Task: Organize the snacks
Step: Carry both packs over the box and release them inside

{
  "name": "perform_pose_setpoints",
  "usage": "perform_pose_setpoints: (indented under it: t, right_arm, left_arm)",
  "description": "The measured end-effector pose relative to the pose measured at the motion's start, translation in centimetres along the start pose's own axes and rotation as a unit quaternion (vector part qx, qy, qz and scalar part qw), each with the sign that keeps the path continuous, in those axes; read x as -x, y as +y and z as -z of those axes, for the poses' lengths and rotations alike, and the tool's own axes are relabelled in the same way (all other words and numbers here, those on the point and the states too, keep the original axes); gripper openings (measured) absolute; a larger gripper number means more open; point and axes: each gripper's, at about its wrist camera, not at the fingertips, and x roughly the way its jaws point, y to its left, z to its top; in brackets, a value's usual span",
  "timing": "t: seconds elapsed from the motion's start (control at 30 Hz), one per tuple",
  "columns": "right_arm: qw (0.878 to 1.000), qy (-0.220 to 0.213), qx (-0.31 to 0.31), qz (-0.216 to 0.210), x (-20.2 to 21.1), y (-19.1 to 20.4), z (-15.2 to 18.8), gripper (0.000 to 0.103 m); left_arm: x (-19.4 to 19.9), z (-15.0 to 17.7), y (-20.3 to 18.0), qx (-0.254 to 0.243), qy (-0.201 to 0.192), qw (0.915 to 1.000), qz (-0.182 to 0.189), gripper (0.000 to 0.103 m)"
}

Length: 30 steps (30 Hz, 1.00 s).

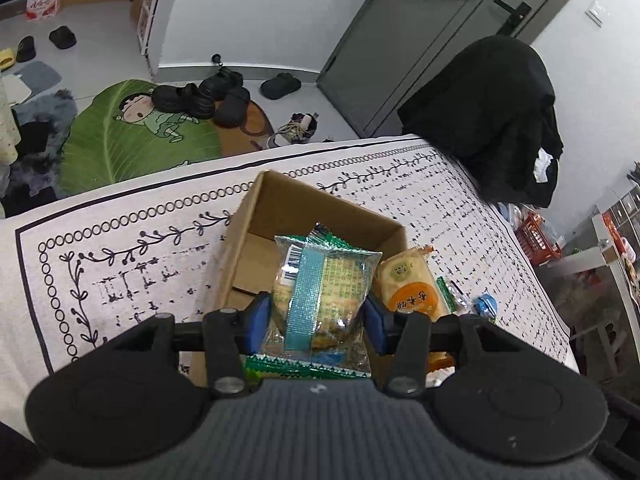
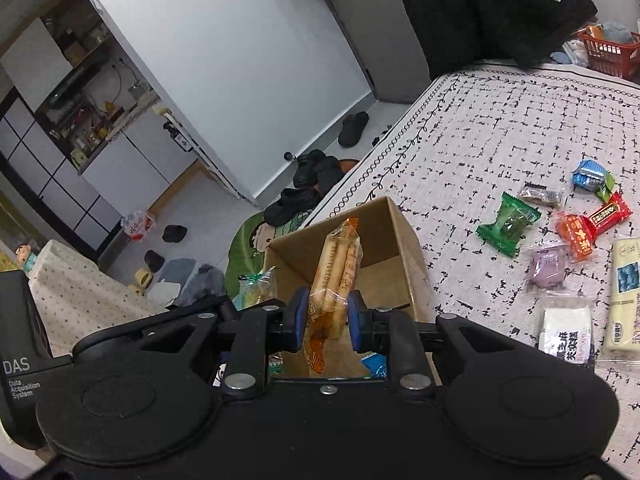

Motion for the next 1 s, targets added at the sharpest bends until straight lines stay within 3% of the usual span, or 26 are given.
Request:
perform_pose_setpoints:
  t: [0.2, 0.43, 0.57, 0.87, 1.0]
  right_arm:
    - [1.000, 0.008, -0.006, 0.014, -0.8, -0.2, -0.1, 0.029]
    - [0.999, 0.008, -0.020, 0.023, -0.5, -1.5, 0.1, 0.031]
    - [0.999, 0.006, -0.025, 0.030, -0.1, -2.6, 0.0, 0.043]
    - [0.998, -0.002, -0.048, 0.050, 1.6, -5.9, 0.0, 0.047]
    - [0.997, -0.006, -0.060, 0.056, 2.4, -7.5, 0.1, 0.051]
  left_arm:
    - [-0.6, -0.2, 1.1, 0.013, 0.007, 0.9999, -0.005, 0.048]
    - [-1.3, -0.2, 1.0, 0.010, 0.013, 0.9998, -0.010, 0.048]
    - [-1.5, -0.1, 0.6, 0.008, 0.019, 0.9997, -0.013, 0.049]
    - [-1.2, 0.1, -0.6, -0.001, 0.017, 0.9989, -0.043, 0.059]
    - [-1.0, 0.6, -1.9, -0.016, 0.020, 0.9985, -0.048, 0.070]
